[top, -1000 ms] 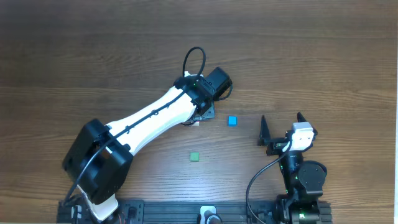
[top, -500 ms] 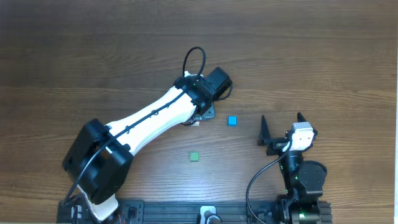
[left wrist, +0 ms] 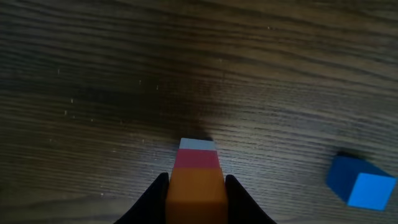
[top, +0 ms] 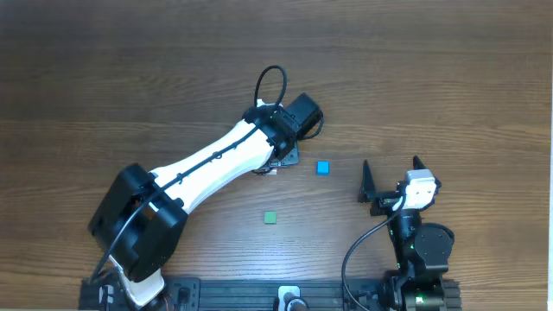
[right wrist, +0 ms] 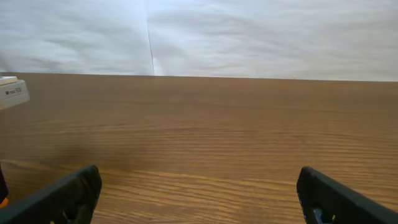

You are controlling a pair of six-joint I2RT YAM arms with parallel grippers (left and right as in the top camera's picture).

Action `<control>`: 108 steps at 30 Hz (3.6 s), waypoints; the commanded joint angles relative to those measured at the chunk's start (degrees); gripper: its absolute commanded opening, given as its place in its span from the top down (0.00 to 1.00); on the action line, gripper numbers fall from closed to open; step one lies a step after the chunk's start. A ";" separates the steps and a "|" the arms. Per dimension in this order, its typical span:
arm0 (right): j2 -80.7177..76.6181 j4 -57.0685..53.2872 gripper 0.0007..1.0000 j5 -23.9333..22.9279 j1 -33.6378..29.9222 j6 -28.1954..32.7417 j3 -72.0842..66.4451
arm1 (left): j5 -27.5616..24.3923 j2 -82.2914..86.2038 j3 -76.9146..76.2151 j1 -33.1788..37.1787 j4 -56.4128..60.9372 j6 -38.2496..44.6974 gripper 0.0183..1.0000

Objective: Stack Cubes

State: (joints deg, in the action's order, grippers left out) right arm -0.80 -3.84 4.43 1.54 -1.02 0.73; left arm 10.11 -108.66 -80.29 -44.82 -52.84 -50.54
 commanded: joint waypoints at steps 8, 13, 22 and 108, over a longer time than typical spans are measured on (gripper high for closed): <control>0.42 -0.02 0.01 0.42 0.26 0.46 -0.44 | 0.26 -0.92 0.59 0.46 0.13 0.79 0.20; 0.42 -0.02 0.01 0.42 0.26 0.46 -0.44 | 0.42 -0.90 0.59 0.59 0.68 0.76 0.00; 0.42 -0.02 0.01 0.44 0.26 0.46 -0.44 | 6.27 10.21 0.59 7.17 14.19 4.37 0.00; 0.42 3.93 0.01 7.32 0.28 -10.40 -0.44 | -12.87 108.32 79.95 48.15 48.52 38.14 0.00</control>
State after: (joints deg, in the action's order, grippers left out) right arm -0.80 -1.91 7.09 1.54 -2.87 0.67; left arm -1.98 -0.67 -0.54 3.03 -4.01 -13.02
